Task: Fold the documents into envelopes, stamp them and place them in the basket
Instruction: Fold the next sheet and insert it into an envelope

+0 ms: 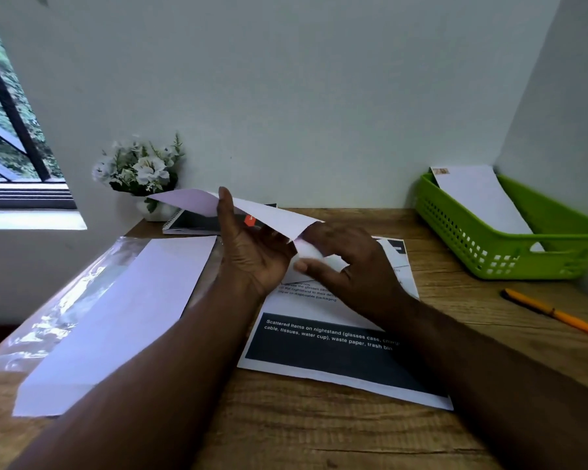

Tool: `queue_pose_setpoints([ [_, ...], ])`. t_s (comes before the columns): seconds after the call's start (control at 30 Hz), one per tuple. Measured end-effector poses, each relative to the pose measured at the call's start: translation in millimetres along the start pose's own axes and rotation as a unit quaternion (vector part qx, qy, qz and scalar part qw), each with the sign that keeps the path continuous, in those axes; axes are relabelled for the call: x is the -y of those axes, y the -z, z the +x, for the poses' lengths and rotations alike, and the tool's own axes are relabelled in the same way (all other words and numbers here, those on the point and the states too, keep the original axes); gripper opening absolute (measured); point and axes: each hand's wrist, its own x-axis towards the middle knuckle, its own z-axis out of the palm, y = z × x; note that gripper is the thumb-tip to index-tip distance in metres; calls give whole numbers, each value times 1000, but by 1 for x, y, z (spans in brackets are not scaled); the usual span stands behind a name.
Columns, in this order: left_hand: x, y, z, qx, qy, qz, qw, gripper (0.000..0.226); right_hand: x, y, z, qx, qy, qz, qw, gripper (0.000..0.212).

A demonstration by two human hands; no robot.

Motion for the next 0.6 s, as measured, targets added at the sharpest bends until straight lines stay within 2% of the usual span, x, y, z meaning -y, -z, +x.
queue_pose_setpoints([
  [0.07,1,-3,-2,6,4,20,1000,53,-5,-2,0,25,34,-40,998,56],
  [0.13,3,-3,-2,13,13,29,999,54,-9,-4,0,21,48,-60,997,59],
  [0.27,5,-1,-1,34,46,29,998,56,-12,-5,-2,3,20,-70,997,47],
  [0.4,2,4,2,47,72,55,995,65,-10,-3,-1,39,27,-33,998,29],
  [0.47,2,8,2,61,87,68,992,71,-7,-3,-1,49,18,-35,998,29],
  [0.6,-2,3,-1,51,54,54,996,59,-5,-1,-1,68,-4,-7,998,21],
])
